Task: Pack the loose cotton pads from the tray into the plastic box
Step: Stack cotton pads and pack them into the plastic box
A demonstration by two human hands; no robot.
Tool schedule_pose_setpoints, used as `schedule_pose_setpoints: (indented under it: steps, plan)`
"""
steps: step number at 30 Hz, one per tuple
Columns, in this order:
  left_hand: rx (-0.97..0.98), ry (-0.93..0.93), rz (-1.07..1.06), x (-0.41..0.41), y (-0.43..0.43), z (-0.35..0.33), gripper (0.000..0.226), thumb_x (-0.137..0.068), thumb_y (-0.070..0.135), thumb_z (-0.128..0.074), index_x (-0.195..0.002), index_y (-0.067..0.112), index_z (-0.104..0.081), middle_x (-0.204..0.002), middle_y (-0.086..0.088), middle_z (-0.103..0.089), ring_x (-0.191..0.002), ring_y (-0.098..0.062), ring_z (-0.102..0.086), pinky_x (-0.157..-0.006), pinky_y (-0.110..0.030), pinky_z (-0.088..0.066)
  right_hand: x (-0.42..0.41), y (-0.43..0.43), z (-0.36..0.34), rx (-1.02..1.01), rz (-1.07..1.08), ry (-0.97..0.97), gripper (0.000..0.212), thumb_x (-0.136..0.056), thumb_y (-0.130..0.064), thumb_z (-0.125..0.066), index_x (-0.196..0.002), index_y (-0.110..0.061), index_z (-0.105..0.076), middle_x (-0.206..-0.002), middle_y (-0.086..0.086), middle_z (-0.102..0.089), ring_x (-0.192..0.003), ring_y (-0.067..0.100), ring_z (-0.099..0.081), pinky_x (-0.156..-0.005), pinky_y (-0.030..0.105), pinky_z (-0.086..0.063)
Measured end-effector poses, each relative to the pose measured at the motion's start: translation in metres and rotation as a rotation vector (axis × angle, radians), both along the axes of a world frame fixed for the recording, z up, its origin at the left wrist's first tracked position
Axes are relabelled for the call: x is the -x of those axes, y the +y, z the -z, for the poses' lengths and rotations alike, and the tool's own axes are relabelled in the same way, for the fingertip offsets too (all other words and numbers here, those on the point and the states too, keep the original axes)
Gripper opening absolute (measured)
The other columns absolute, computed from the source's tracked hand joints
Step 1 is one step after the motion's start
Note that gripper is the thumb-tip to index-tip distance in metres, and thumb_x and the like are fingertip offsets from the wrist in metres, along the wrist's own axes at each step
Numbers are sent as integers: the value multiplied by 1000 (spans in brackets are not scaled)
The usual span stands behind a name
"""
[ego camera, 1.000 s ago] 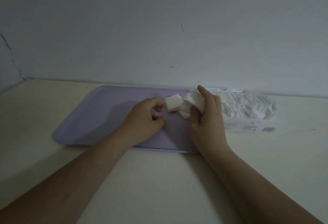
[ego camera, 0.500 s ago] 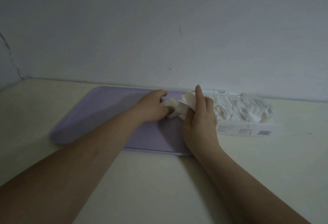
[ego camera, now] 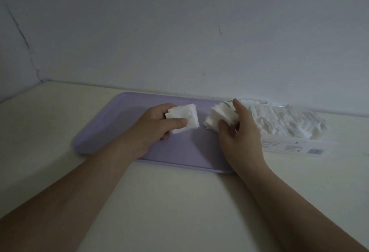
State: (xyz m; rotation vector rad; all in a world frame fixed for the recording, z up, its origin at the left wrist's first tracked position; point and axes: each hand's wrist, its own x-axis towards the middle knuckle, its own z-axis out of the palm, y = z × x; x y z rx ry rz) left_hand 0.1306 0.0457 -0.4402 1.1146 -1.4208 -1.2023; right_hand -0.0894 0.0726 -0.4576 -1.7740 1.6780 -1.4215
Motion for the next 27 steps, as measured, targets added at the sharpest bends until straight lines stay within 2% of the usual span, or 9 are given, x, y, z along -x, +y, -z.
schedule_pose_setpoints:
  steps: [2,4,7,11,14,16,19,23,27]
  plan:
    - [47,50,102,1,2,1,20,-74,13,-83,-90,19,-72,-80,0,-65,-73,-15,-54,-62,-23,-44,-1,1,-2,17,-8,13,59,-93,-20,-68,-148,-20,-48,-141,-6,-57,-125,15,-55,-111,41,-43]
    - [81,23,201,6,6,3,26,-73,6,-88,-92,16,-74,-85,1,-71,-80,-11,-61,-74,-22,-52,-1,3,-3,20,-42,26,56,-89,-21,-74,-142,-22,-56,-124,-21,-61,-108,6,-59,-103,35,-49]
    - [67,-79,237,10,9,7,28,-77,-1,-85,-94,18,-73,-91,-8,-77,-83,-14,-65,-80,-31,-55,0,5,-4,-56,-147,16,52,-85,-21,-78,-133,-30,-62,-107,-31,-63,-98,5,-68,-93,28,-54]
    - [132,-184,166,10,11,5,25,-74,3,-89,-90,17,-75,-93,-15,-79,-78,-12,-66,-77,-29,-53,3,2,-1,-77,-242,33,48,-85,-9,-72,-130,-23,-67,-117,-11,-72,-106,0,-69,-97,21,-54]
    - [211,-239,112,12,12,3,26,-71,5,-92,-90,19,-78,-85,-2,-79,-75,-6,-65,-73,-22,-52,3,3,0,-66,-263,0,46,-88,-7,-69,-132,-20,-67,-119,-8,-73,-107,-2,-69,-96,16,-52]
    - [219,-253,96,13,12,4,29,-70,6,-93,-87,24,-79,-81,9,-76,-73,-1,-63,-71,-17,-50,4,2,1,-61,-254,-20,44,-89,-9,-69,-131,-21,-67,-117,-9,-74,-105,-2,-70,-95,19,-53]
    - [206,-274,112,12,12,5,31,-68,6,-94,-87,26,-79,-80,12,-74,-73,-1,-63,-72,-16,-49,5,3,1,-70,-274,-71,42,-91,-7,-67,-131,-20,-66,-116,-10,-74,-106,-2,-70,-94,22,-54]
    - [202,-288,133,13,13,4,27,-69,2,-92,-90,14,-79,-80,5,-75,-72,-3,-65,-71,-17,-50,3,5,0,-63,-299,-76,43,-91,-6,-66,-131,-22,-65,-117,-13,-73,-106,-4,-68,-93,14,-52]
    - [188,-265,42,12,13,3,36,-68,6,-94,-91,11,-67,-78,-9,-73,-65,-11,-58,-62,-25,-49,3,9,-5,-68,-394,-94,49,-85,-24,-65,-134,-23,-62,-121,-6,-71,-111,2,-67,-97,23,-51]
